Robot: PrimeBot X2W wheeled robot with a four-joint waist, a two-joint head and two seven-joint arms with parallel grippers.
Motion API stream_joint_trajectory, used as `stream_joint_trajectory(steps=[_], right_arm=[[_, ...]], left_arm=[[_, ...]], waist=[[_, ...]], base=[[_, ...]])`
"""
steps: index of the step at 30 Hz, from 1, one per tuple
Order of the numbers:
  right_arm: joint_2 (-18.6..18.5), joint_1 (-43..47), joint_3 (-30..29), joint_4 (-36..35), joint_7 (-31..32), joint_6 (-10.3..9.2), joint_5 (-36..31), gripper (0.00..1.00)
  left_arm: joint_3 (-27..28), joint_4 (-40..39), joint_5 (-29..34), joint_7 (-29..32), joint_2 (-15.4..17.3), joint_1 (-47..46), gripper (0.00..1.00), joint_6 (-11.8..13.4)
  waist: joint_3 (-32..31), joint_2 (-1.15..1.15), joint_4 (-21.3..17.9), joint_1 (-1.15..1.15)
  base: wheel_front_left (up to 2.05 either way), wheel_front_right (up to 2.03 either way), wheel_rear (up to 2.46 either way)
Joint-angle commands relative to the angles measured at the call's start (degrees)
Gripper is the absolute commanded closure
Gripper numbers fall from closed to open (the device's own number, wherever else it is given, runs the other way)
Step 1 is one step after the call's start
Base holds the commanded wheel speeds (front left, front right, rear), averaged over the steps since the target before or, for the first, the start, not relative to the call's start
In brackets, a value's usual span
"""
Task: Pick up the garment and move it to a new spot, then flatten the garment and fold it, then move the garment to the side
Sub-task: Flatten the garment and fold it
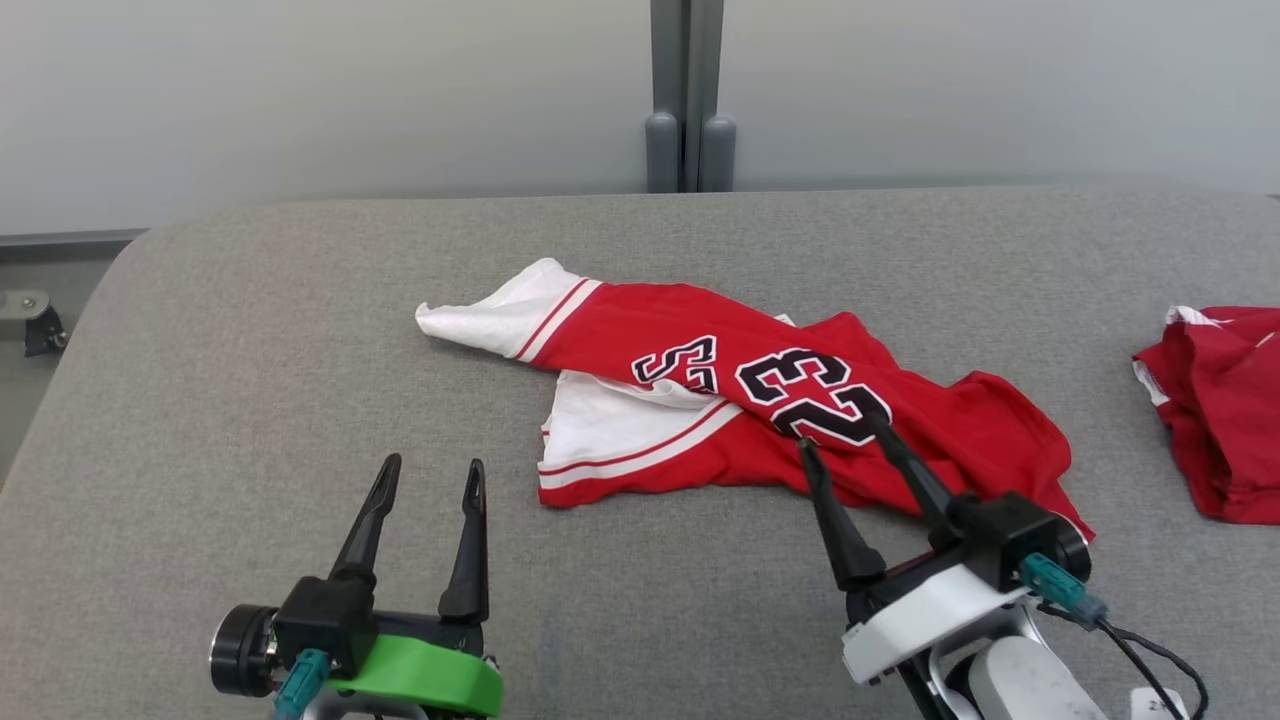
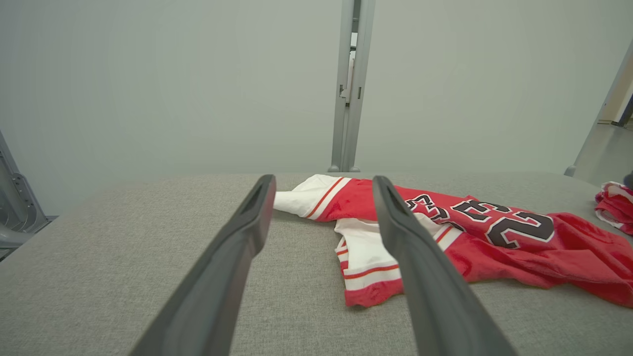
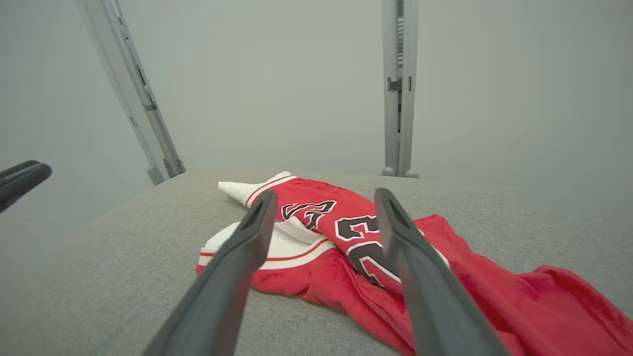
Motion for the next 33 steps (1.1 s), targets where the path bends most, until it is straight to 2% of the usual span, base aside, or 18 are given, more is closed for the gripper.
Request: stream_joint_trajectory(steps=[1,11,21,33], right_arm=[[-0.68,-1.85,1.46,1.16,-0.17,-0.09,0.16,0.00],[-7.05,-14.57,13.50,13.05,2.75,-0.09,6.39,0.00],[-10.06,-23.50,18.43,25.12,2.87,-0.09,10.58,0.00],[-11.46,-29.26,22.14,34.27,1.18,-0.09,14.12,0.00]], left_arm=[[-0.49,0.16,-0.40,-0.01,-0.02,-1.19,0.00,-0.01],[-5.46,1.15,-3.57,-0.02,-0.02,-4.70,0.00,1.72],[-8.57,1.84,-5.19,-0.01,-0.03,-6.14,0.00,2.98],[-10.50,2.17,-6.20,-0.01,-0.04,-6.61,0.00,3.38]], waist=[[1.29,0.00,1.32,0.00],[6.04,0.00,8.31,0.00],[8.56,0.00,14.21,0.00],[10.08,0.00,17.47,0.00]], base=[[0.00,0.00,0.00],[0.00,0.00,0.00],[0.00,0.00,0.00],[0.00,0.00,0.00]])
